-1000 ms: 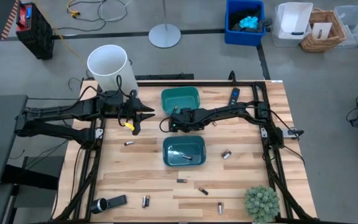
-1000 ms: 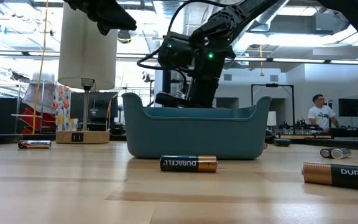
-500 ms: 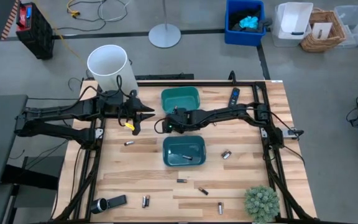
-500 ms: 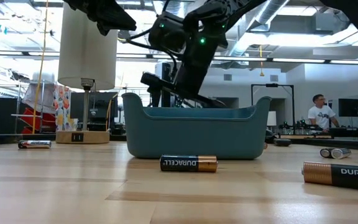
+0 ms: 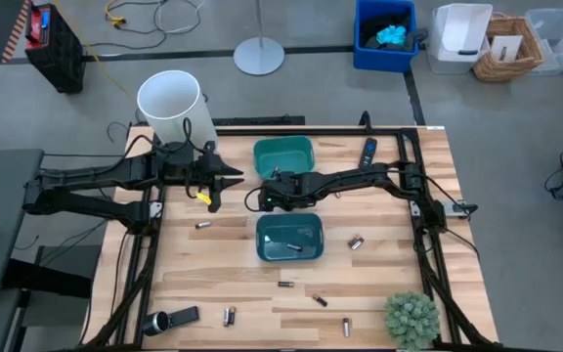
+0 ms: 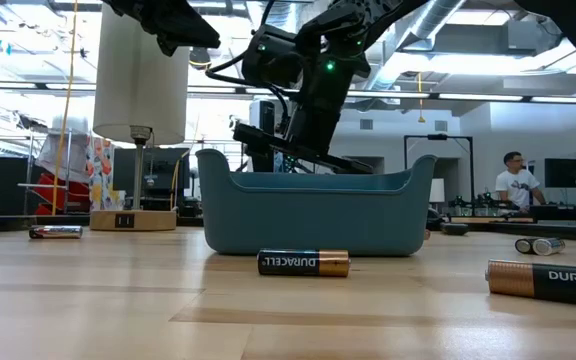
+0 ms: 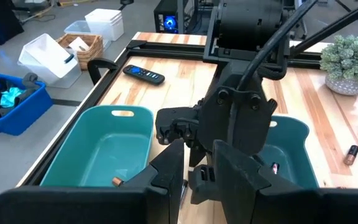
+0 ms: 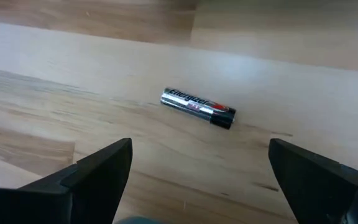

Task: Sort batteries
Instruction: Put the silver battery into the blue bin

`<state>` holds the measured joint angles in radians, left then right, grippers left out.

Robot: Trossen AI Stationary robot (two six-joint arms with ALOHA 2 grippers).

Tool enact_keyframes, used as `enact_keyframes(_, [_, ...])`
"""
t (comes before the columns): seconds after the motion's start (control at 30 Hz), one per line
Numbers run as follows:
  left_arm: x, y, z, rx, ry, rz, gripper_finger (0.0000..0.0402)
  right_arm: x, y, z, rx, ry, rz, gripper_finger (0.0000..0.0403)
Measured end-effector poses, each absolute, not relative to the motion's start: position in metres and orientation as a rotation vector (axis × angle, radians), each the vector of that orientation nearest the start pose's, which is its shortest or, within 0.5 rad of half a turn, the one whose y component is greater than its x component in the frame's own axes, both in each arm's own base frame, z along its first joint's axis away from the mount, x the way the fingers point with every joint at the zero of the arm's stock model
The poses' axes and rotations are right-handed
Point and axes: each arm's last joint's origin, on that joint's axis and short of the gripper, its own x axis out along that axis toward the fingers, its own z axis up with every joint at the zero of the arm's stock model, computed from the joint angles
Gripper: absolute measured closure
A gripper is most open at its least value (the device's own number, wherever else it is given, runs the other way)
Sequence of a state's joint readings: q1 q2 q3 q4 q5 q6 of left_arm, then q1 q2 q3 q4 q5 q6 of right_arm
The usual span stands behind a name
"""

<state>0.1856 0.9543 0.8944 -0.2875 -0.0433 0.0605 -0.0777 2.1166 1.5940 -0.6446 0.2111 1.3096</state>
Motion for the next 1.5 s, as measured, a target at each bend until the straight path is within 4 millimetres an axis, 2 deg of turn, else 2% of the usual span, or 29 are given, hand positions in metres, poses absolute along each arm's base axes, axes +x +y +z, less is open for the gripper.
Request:
enact_keyframes(0.47, [0.203, 0.039, 0.332, 0.048, 0.343, 0.215, 0.0319, 0.438, -0.053, 0.173, 1.085, 0.766, -0.963, 0.0007])
enact_keyframes(0.67, [0.203, 0.039, 0.332, 0.051, 0.346, 0.214, 0.0319, 0.442, -0.066, 0.147, 1.068, 0.793, -1.002, 0.0007])
enact_keyframes(1.5, [0.199, 0.039, 0.333, 0.066, 0.355, 0.211, 0.0319, 0.447, -0.065, 0.147, 1.13, 0.764, -1.039, 0.0007])
